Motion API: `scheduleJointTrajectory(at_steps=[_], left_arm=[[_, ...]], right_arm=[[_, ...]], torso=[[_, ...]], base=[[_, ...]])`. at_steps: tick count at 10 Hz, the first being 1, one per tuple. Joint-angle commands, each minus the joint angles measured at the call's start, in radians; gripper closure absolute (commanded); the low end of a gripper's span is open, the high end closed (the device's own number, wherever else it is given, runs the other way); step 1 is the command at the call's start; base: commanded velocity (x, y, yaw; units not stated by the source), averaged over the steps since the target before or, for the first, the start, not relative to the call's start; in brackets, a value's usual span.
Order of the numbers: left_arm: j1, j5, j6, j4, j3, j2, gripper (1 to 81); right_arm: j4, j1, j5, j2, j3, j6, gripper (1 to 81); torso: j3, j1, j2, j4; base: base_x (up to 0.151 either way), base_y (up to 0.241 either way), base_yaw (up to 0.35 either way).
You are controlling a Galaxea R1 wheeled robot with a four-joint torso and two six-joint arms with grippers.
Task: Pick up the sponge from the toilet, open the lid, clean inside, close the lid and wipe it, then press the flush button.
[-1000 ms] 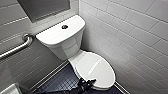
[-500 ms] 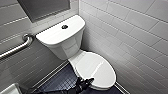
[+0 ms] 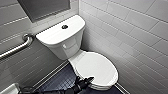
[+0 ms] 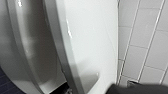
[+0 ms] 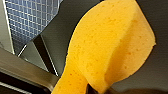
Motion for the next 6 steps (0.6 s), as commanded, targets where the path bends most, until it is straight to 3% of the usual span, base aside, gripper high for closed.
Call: scheduleJointTrajectory(at_steps=[1, 5, 6], left_arm=[[-0.164, -0.102, -0.015, 0.096, 0.135, -0.028, 1.0], [-0.166, -0.128, -0.104, 0.096, 0.181, -0.085, 1.0], [-0.166, -0.139, -0.106, 0.096, 0.198, -0.102, 1.0]], right_arm=[[-0.016, -0.013, -0.070, -0.019, 0.002, 0.003, 81.1], [-0.002, -0.013, -0.061, 0.001, -0.024, 0.011, 81.1], [-0.003, -0.013, -0.061, 0.003, -0.025, 0.019, 81.1]], torso=[[0.000, 0.000, 0.000, 0.000], [0.000, 0.000, 0.000, 0.000], [0.030, 0.000, 0.000, 0.000]], base=[[0.000, 0.000, 0.000], [0.000, 0.000, 0.000], [0.000, 0.000, 0.000]])
